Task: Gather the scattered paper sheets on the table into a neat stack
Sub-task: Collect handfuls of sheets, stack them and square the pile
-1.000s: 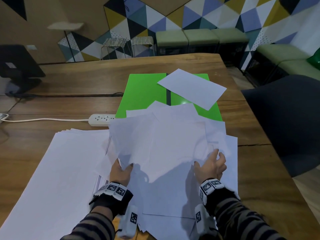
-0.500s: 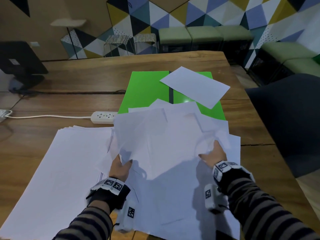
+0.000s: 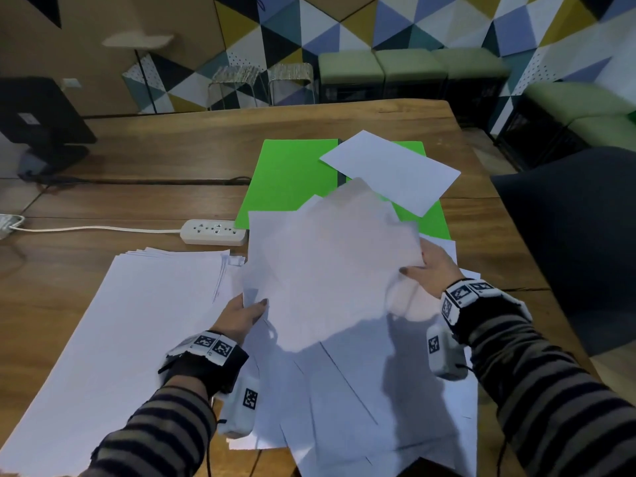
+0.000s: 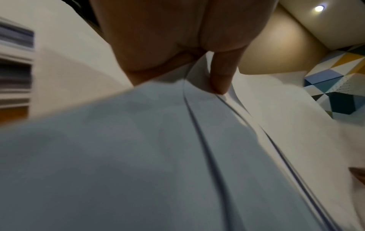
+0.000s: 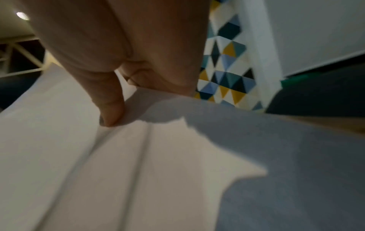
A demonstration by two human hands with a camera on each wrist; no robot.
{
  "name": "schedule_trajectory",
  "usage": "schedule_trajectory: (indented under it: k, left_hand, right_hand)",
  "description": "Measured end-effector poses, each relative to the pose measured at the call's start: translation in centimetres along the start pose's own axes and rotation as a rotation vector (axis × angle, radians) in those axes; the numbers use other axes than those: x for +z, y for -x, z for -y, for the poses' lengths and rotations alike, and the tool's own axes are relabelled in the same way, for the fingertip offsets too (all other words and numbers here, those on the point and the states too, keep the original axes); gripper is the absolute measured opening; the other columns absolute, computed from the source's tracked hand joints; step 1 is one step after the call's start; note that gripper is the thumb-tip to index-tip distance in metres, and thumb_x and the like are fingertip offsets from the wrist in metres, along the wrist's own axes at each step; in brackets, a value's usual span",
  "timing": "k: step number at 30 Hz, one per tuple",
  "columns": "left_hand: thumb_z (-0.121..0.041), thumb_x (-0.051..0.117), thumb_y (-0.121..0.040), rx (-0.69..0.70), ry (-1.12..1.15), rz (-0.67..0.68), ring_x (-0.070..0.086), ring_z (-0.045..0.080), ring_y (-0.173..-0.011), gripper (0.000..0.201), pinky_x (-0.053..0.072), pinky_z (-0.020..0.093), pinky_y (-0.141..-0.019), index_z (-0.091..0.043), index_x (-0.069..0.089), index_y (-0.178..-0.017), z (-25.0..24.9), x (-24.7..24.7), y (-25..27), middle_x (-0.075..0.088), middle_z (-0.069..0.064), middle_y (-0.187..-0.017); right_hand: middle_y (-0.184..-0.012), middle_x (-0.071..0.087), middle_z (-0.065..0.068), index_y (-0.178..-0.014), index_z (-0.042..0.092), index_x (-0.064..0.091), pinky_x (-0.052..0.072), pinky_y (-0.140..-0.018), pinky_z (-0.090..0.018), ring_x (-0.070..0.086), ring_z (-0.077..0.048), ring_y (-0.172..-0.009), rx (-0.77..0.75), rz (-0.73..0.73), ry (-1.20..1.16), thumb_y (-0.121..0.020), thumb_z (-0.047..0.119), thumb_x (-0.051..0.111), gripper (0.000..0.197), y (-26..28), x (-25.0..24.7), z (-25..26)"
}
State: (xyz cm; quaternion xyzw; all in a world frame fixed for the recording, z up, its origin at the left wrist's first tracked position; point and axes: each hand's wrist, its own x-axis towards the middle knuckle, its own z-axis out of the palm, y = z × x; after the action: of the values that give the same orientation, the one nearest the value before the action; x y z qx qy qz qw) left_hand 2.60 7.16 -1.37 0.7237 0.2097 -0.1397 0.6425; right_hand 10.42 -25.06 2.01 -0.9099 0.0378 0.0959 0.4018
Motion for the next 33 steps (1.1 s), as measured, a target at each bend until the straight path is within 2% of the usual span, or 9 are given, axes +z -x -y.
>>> schedule_trajectory:
  k: [6,9,12,15,19,25,27,29,33]
  left_hand:
    - [-0.043,0.061,-0.071,-0.169,0.117,-0.057,0.062,0.043,-0.088,0.042,0.046,0.041,-0.08,-0.002,0.06,-0.077,-0.8,1.3,-0.3,0.062,0.023,-0.079]
    - [-0.072,0.065,-0.063,-0.232,0.215,-0.03,0.058,0.036,-0.109,0.081,0.043,0.048,-0.099,-0.009,0.06,-0.114,0.8,2.1,-0.1,0.062,0.016,-0.115]
    - [-0.032,0.079,-0.071,0.0,0.057,-0.082,0.057,0.03,-0.115,0.062,0.047,0.041,-0.095,-0.008,0.055,-0.123,2.2,3.2,0.9,0.061,0.011,-0.123]
    - [-0.036,0.079,-0.051,0.127,0.014,-0.02,0.06,0.026,-0.111,0.075,0.049,0.048,-0.094,-0.016,0.056,-0.119,2.6,4.0,1.3,0.064,0.009,-0.119]
    - [-0.015,0.072,-0.07,0.252,0.045,-0.01,0.066,0.021,-0.099,0.042,0.053,0.042,-0.092,-0.015,0.061,-0.11,-0.1,4.5,1.6,0.07,0.006,-0.107]
    - [0.006,0.064,-0.081,0.415,0.163,0.124,0.057,0.006,-0.048,0.011,0.045,0.017,-0.048,-0.002,0.058,-0.084,-8.6,3.2,2.7,0.063,-0.007,-0.056]
    - [0.01,0.063,-0.079,0.521,0.203,0.096,0.059,0.002,-0.05,0.016,0.047,0.017,-0.053,-0.005,0.058,-0.082,-11.4,3.3,3.6,0.066,-0.009,-0.057]
    - [-0.005,0.075,-0.071,0.63,0.25,-0.011,0.065,0.006,-0.065,0.02,0.053,0.025,-0.067,-0.011,0.064,-0.087,-13.4,3.6,4.3,0.072,-0.009,-0.069]
    - [-0.011,0.079,-0.066,0.803,0.295,-0.189,0.067,0.002,-0.081,0.042,0.05,0.016,-0.078,-0.012,0.058,-0.102,-15.1,4.7,5.3,0.07,-0.01,-0.087]
  right_hand:
    - [-0.127,0.051,-0.017,-0.133,0.017,0.037,0.038,-0.097,-0.029,0.049,-0.027,-0.122,0.096,-0.019,-0.043,-0.078,0.017,0.07,0.064,0.4,2.7,2.0]
    - [-0.127,0.052,-0.019,-0.129,0.011,0.039,0.039,-0.095,-0.031,0.051,-0.03,-0.118,0.328,-0.095,-0.036,-0.074,0.027,0.075,0.067,1.5,3.7,0.3]
    - [-0.126,0.053,-0.02,-0.124,0.003,0.041,0.04,-0.092,-0.032,0.051,-0.033,-0.117,0.426,0.002,0.064,-0.08,0.03,0.07,0.059,2.8,4.8,-1.5]
    - [-0.13,0.05,-0.019,-0.131,0.003,0.036,0.039,-0.095,-0.032,0.048,-0.033,-0.122,0.428,0.071,0.052,-0.085,0.032,0.065,0.062,3.7,5.8,-1.7]
    - [-0.13,0.05,-0.015,-0.133,0.007,0.037,0.039,-0.096,-0.031,0.049,-0.03,-0.12,0.403,0.038,-0.057,-0.076,0.034,0.074,0.073,3.8,4.4,-1.2]
    - [-0.108,0.068,-0.006,-0.125,0.005,0.051,0.05,-0.09,-0.032,0.064,-0.02,-0.099,0.089,0.152,-0.727,-0.042,0.024,0.093,0.094,4.6,-1.3,0.9]
    - [-0.093,0.071,0.006,-0.105,0.016,0.061,0.05,-0.083,-0.031,0.065,-0.008,-0.088,-0.022,0.104,-0.718,-0.049,0.029,0.091,0.065,5.2,-2.4,3.0]
    - [-0.081,0.062,0.008,-0.085,0.023,0.057,0.048,-0.072,-0.023,0.059,0.009,-0.068,-0.155,-0.087,-0.718,-0.074,0.002,0.074,0.03,5.6,-2.9,5.5]
    - [-0.071,0.058,0.006,-0.074,0.027,0.059,0.043,-0.062,-0.012,0.052,0.007,-0.06,-0.368,-0.302,-0.707,-0.08,-0.004,0.066,0.032,6.2,-2.7,8.1]
